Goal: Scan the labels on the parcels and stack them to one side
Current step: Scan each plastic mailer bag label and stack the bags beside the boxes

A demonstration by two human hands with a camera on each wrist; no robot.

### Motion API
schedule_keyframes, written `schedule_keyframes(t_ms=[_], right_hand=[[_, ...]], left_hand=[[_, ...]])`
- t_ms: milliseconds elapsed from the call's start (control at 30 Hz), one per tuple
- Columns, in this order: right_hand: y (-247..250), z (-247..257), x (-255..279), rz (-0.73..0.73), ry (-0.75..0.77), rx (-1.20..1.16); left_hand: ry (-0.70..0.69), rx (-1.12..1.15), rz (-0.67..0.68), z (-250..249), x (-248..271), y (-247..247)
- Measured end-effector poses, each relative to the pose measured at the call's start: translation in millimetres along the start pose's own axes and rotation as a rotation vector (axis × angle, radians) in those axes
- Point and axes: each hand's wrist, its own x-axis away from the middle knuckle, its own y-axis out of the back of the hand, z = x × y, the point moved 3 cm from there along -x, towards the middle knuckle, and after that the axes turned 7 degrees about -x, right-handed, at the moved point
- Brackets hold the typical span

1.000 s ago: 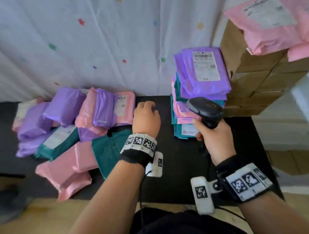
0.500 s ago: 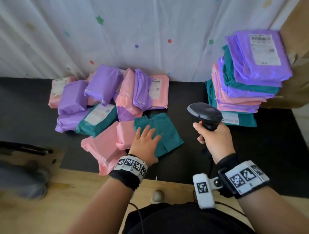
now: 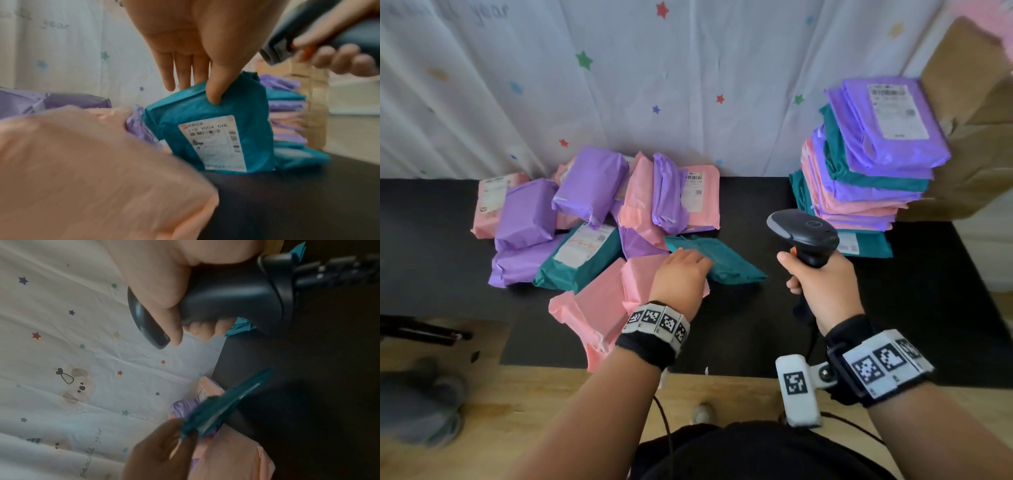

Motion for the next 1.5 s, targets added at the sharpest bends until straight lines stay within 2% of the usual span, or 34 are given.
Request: schedule_keyframes(t_ms=[133, 200, 267, 400, 533, 600, 633, 733, 900, 967, 1067, 1233, 1300, 1400, 1433, 1500], right_hand=[[13.6, 11.4, -5.8, -0.033, 0.053, -0.033], [20.4, 16.9, -9.7, -0.045, 0.080, -0.062], [25.9, 21.8, -14.5, -0.066, 0.099, -0.090], [33.2, 29.5, -26.0, -0.113, 0.103, -0.162], [39.1, 43.2, -32.6, -0.144, 0.150, -0.176], [43.4, 52.3, -35.4, -0.160, 0.213, -0.169], [45.6, 56.5, -37.4, -0.161, 0.240, -0.158], [52.0, 63.0, -46.6, -0.148, 0.256, -0.105], [43.5, 58.1, -49.9, 0.094, 0.220, 0.067], [41.0, 51.3, -45.8, 0.135, 0.202, 0.119], [43.5, 46.0, -44.3, 0.081, 0.193, 0.099], [53.8, 47.1, -51.1, -0.090, 0.129, -0.094], [57.3, 48.6, -53.3, -0.166, 0.119, -0.200], [59.8, 49.5, -55.3, -0.260, 0.116, -0.303], [59.9, 49.1, -55.2, -0.278, 0.117, -0.322], [60.6, 47.9, -53.6, -0.282, 0.126, -0.318]], left_hand=[[0.283, 0.250, -0.347, -3.7, -14.2, 47.9], [0.429, 0.454, -0.419, 0.0, -22.5, 62.7], [0.516, 0.697, -0.402, 2.9, -32.0, 69.7], [0.561, 1.113, -0.350, 0.1, -47.8, 74.1], [0.604, 1.314, -0.312, -6.0, -53.8, 71.7], [0.574, 1.305, -0.294, -8.9, -54.0, 72.1], [0.548, 1.223, -0.291, -8.9, -54.3, 73.5], [0.445, 0.804, -0.285, -10.9, -56.0, 81.8], [0.276, 0.419, -0.327, -31.7, -64.5, 103.6], [0.230, 0.412, -0.327, -36.6, -71.0, 110.1], [0.225, 0.482, -0.312, -36.4, -80.9, 112.1], [0.448, 0.678, -0.412, -34.0, -76.6, 92.5], [0.564, 0.888, -0.284, -37.3, -72.7, 74.3], [0.582, 1.157, 0.080, -53.3, -69.9, 45.9], [0.560, 1.258, 0.130, -57.9, -69.3, 39.7], [0.528, 1.378, 0.123, -60.5, -67.4, 34.8]])
